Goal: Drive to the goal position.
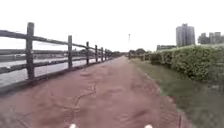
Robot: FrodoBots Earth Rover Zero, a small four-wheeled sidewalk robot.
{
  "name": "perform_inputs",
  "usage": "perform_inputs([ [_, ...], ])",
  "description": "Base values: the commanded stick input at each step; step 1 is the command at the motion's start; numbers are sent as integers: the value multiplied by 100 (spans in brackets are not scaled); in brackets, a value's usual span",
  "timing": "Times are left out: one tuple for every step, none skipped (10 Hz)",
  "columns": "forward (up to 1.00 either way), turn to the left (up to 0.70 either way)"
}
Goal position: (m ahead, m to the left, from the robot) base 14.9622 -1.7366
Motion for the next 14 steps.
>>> perform_inputs([
  [98,0],
  [98,0],
  [98,0],
  [98,0],
  [98,0],
  [98,0],
  [98,0],
  [98,0],
  [98,0],
  [98,0],
  [98,0],
  [98,0],
  [98,0],
  [98,0],
])
